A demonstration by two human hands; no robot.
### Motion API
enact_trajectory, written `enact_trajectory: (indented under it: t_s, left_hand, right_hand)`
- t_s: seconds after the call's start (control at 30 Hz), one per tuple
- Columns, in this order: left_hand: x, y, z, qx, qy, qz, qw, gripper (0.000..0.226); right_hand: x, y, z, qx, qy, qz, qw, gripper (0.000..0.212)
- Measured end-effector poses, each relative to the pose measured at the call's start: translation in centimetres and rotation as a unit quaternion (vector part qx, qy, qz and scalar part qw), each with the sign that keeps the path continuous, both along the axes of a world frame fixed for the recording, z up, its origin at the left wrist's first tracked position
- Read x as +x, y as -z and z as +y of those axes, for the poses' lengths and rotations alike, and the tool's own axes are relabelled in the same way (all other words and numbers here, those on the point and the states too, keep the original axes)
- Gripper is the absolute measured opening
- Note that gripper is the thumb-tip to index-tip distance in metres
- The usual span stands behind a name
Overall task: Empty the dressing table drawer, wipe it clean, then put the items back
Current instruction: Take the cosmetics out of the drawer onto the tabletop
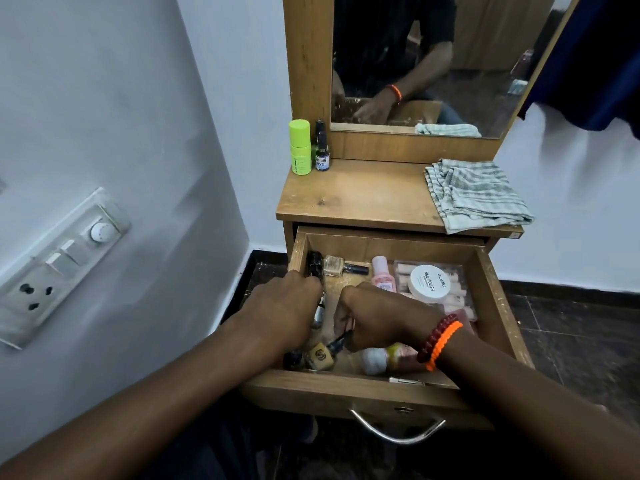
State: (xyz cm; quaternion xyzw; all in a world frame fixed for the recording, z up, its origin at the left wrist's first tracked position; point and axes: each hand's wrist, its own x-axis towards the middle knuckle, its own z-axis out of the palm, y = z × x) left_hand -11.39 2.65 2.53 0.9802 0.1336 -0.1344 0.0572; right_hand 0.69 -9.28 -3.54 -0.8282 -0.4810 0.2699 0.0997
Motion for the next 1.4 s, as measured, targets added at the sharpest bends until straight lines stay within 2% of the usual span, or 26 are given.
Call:
enact_trajectory:
  t_s: [0.1, 0.2, 0.37, 0.53, 0.7, 0.87, 1.03, 1.17, 1.3, 1.4]
  left_hand:
    - [0.1, -0.3, 0.3, 0.008, 0.015, 0.004, 1.0, 0.031]
    - [0.1, -0.6, 0.6, 0.003, 0.021, -0.005, 1.0, 0.031]
    - [1.0, -1.7, 1.8, -0.05, 0.011, -0.066, 0.996, 0.03]
    - [3.0, -4.9, 4.1, -0.094, -0.015, -0.118, 0.988, 0.027]
    - [6.0, -10.0, 6.2, -0.084, -0.037, -0.181, 0.979, 0.032]
    - [11.0, -11.5, 7.8, -0.034, -0.054, -0.218, 0.974, 0.034]
    - [14.3, -10.5, 8.7, 0.015, -0.078, -0.239, 0.968, 0.035]
    - [15.5, -9.6, 9.1, 0.029, -0.081, -0.255, 0.963, 0.019]
    - [16.0, -9.1, 9.6, 0.037, -0.084, -0.257, 0.962, 0.025]
    - [15.9, -8.9, 9.7, 0.033, -0.082, -0.264, 0.96, 0.021]
  right_hand:
    - [-0.1, 0.1, 0.1, -0.008, -0.009, 0.003, 1.0, 0.027]
    - [0.4, -0.8, -0.4, 0.019, -0.011, 0.03, 0.999, 0.019]
    - [1.6, -3.4, -1.0, 0.107, 0.035, 0.098, 0.989, 0.014]
    - [3.2, -7.6, -1.3, 0.188, 0.073, 0.118, 0.972, 0.018]
    - [5.7, -12.4, 0.7, 0.262, 0.134, 0.096, 0.951, 0.023]
    - [9.1, -15.0, 5.0, 0.337, 0.199, 0.014, 0.92, 0.015]
    - [11.9, -14.3, 9.1, 0.382, 0.258, -0.043, 0.886, 0.009]
    - [13.4, -12.5, 11.1, 0.381, 0.274, -0.052, 0.881, 0.007]
    - [14.0, -11.4, 11.8, 0.377, 0.279, -0.053, 0.882, 0.01]
    - [13.9, -11.1, 12.1, 0.385, 0.28, -0.06, 0.877, 0.011]
